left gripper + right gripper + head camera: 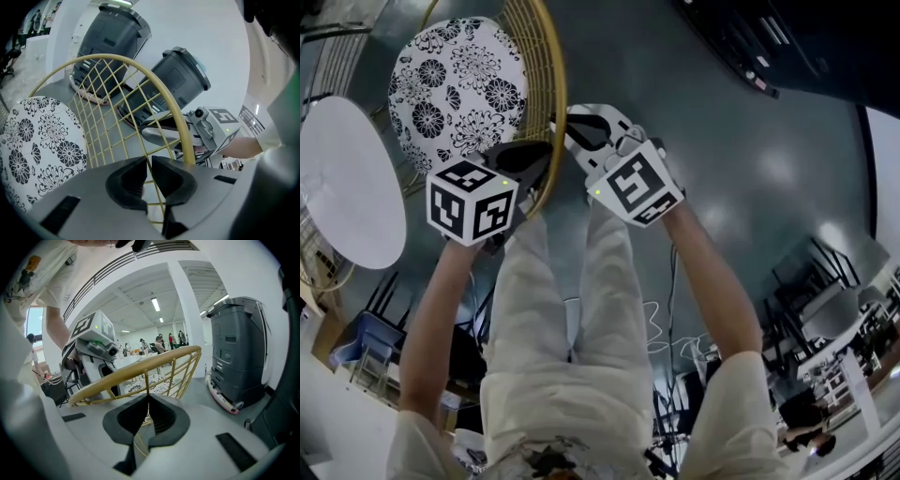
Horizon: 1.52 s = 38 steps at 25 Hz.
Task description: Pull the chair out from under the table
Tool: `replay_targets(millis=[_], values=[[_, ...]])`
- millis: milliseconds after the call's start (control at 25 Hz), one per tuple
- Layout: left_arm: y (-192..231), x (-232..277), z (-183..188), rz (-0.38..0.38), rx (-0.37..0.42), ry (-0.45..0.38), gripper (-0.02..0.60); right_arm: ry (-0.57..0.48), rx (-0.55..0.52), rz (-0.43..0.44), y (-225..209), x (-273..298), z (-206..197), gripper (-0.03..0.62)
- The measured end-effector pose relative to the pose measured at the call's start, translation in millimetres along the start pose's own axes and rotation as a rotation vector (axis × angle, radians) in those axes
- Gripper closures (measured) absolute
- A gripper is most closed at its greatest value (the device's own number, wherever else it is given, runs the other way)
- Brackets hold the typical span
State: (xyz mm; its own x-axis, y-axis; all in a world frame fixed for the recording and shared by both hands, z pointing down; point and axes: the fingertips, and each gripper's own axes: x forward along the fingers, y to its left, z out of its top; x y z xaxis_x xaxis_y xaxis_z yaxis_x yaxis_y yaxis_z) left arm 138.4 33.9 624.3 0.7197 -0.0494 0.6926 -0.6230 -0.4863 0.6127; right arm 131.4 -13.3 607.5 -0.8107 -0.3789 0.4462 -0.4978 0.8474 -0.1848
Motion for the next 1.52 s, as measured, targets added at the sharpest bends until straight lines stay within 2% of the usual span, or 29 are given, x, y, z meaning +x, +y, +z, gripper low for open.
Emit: replay_targets(millis=[440,960,1160,1360,1520], values=[[-9.0,-2.4,-1.6,-0.034,-0.026,0.001,0.545,0.022,-0.012,-0.017,3.8,-9.3,0.8,0.579],[-4.3,-3.9,1.4,-0.044,0.001,0.027,0.545,0.029,0.009,-0.054,0.6,-5.1,2.6,0.579],[-5.8,-5.9,-0.1,-0.076,-0.004,0.035,0.545,0.050,0.026,-0.077,4.3,-6.5,0.0,0.579],[-7.4,-7.9,1.1,-0.085,-0.021,0.043,0.545,0.025,0.042,-0.086,3.3,-6.1,7.3,0.579],[-10.5,-6.0,5.1,-0.101,-0.006,0.058,0.545,0.042,0.039,-0.095,0.4,-9.7,7.7,0.579]])
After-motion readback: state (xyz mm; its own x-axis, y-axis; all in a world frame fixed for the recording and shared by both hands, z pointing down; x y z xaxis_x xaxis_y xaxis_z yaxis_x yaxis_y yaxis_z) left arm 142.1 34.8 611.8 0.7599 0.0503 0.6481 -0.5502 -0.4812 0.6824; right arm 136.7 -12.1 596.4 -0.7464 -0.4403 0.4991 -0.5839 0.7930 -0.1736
